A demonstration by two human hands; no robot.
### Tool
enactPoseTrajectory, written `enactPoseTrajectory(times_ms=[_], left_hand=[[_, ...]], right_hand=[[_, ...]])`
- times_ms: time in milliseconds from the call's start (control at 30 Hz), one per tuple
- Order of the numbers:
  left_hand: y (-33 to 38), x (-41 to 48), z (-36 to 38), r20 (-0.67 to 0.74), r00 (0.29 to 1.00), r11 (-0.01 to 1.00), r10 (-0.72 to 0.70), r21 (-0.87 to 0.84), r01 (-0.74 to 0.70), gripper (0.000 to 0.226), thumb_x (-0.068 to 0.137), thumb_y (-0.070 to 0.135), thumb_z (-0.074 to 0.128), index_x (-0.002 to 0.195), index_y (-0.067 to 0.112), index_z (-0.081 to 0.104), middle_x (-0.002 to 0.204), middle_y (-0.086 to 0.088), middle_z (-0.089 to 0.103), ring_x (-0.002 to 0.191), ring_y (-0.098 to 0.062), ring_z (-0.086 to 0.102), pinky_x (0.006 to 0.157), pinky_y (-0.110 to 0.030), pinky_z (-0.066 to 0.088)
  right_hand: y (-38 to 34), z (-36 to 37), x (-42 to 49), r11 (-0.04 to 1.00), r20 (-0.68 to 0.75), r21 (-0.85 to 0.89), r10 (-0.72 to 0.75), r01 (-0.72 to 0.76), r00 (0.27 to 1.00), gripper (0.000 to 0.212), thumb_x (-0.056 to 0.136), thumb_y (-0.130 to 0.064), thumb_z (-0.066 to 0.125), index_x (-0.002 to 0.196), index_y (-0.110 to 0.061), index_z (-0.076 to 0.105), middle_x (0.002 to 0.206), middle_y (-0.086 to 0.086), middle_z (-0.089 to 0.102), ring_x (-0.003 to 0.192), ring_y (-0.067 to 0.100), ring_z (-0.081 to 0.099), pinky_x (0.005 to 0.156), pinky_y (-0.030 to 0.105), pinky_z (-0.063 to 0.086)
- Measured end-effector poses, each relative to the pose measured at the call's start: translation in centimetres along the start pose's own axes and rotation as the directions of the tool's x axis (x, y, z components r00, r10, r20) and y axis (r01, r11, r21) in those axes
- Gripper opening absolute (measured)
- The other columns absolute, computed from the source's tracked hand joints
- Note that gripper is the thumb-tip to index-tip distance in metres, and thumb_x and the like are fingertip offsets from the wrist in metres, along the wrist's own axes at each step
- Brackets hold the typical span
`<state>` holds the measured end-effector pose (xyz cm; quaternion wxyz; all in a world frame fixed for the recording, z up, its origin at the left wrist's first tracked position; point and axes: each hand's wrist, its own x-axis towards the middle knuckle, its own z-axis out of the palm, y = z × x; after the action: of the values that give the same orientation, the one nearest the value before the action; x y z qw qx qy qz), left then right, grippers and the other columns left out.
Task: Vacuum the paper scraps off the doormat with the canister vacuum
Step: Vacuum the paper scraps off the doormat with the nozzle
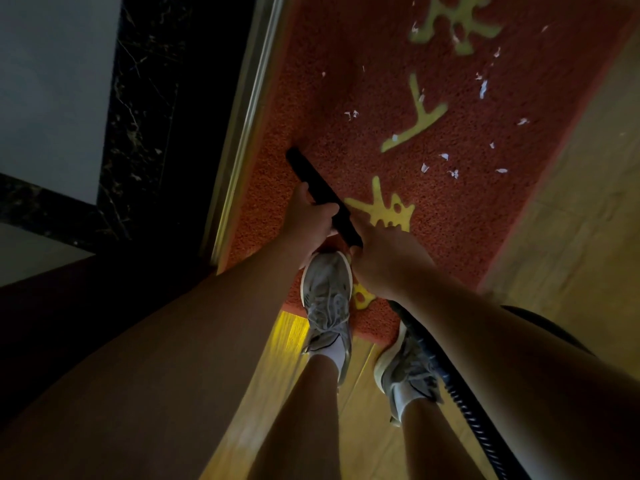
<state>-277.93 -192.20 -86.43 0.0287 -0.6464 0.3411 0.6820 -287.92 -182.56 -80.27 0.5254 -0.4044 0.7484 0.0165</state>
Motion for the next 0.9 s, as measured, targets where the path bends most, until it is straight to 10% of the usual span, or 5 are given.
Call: enactPoseTrajectory(times_ms=[200, 467, 733, 900], left_hand=[[-1.1, -0.6, 0.0, -0.024, 1.0, 1.0, -0.011, -0.001, 0.011, 0.069, 0.097, 0.003, 0.059, 0.156, 0.019, 0.028, 0.144, -0.02, 0.05, 0.114, -0.031, 0.065, 0.073, -0.032, 0.064], [-0.2, -0.3, 0.9, 0.012, 1.0, 1.0, 0.013, 0.01, -0.013, 0.066, 0.097, 0.003, 0.057, 0.155, 0.018, 0.03, 0.142, -0.018, 0.051, 0.116, -0.03, 0.063, 0.071, -0.028, 0.063], [1.2, 1.1, 0.6, -0.01, 1.0, 1.0, 0.007, 0.004, -0.007, 0.067, 0.096, 0.001, 0.057, 0.155, 0.021, 0.032, 0.143, -0.015, 0.053, 0.114, -0.026, 0.065, 0.069, -0.028, 0.063], [0.8, 1.0, 0.5, -0.015, 1.0, 1.0, 0.005, 0.002, -0.005, 0.07, 0.096, 0.0, 0.058, 0.156, 0.021, 0.03, 0.144, -0.017, 0.051, 0.116, -0.03, 0.063, 0.068, -0.028, 0.063]], right_hand=[[0.3, 0.4, -0.8, 1.0, 0.02, 0.028, -0.001, 0.0, 1.0, 0.056, 0.1, -0.03, 0.041, 0.154, -0.033, 0.027, 0.093, 0.008, 0.061, 0.08, 0.029, 0.057, 0.068, 0.035, 0.045], [0.7, -0.4, -0.6, 0.999, 0.008, 0.031, 0.043, -0.043, 0.999, 0.061, 0.101, -0.033, 0.041, 0.157, -0.036, 0.017, 0.116, 0.016, 0.06, 0.098, 0.035, 0.063, 0.075, 0.039, 0.052], [0.0, -0.8, 1.0, 0.998, -0.023, 0.05, 0.033, -0.032, 0.999, 0.053, 0.101, -0.028, 0.042, 0.151, -0.03, 0.029, 0.086, 0.001, 0.053, 0.081, 0.027, 0.059, 0.067, 0.033, 0.045], [0.1, -0.3, 0.7, 0.999, -0.025, 0.01, 0.034, -0.033, 0.999, 0.06, 0.101, -0.029, 0.042, 0.156, -0.03, 0.02, 0.117, 0.013, 0.065, 0.099, 0.033, 0.063, 0.072, 0.035, 0.046]])
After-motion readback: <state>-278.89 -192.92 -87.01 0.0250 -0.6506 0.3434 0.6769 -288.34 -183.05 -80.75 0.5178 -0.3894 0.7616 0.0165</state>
